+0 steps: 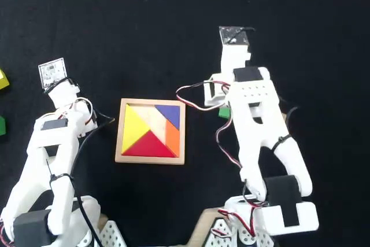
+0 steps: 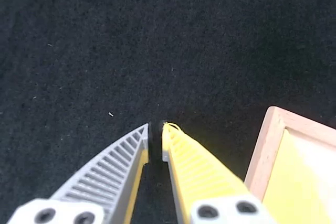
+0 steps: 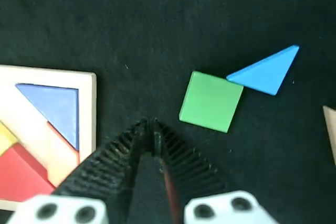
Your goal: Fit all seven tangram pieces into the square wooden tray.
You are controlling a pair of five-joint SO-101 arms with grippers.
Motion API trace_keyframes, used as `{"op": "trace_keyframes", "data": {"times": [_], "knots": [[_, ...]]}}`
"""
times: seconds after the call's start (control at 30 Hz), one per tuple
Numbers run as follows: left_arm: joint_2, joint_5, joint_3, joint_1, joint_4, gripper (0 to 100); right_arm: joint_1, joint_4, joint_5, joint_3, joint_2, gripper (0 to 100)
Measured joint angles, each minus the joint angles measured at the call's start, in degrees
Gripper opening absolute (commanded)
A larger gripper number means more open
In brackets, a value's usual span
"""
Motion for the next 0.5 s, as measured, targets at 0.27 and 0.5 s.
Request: {"op": "trace_keyframes", "data": {"times": [0.27, 0.5], "knots": [[0.00, 0.00, 0.00, 0.00, 0.00, 6, 4.13, -0.53, -2.11, 2.73, 0.00, 19.5], [0.00, 0.00, 0.00, 0.00, 0.00, 6, 4.22, -1.93, -2.29, 3.34, 0.00, 19.8]]}}
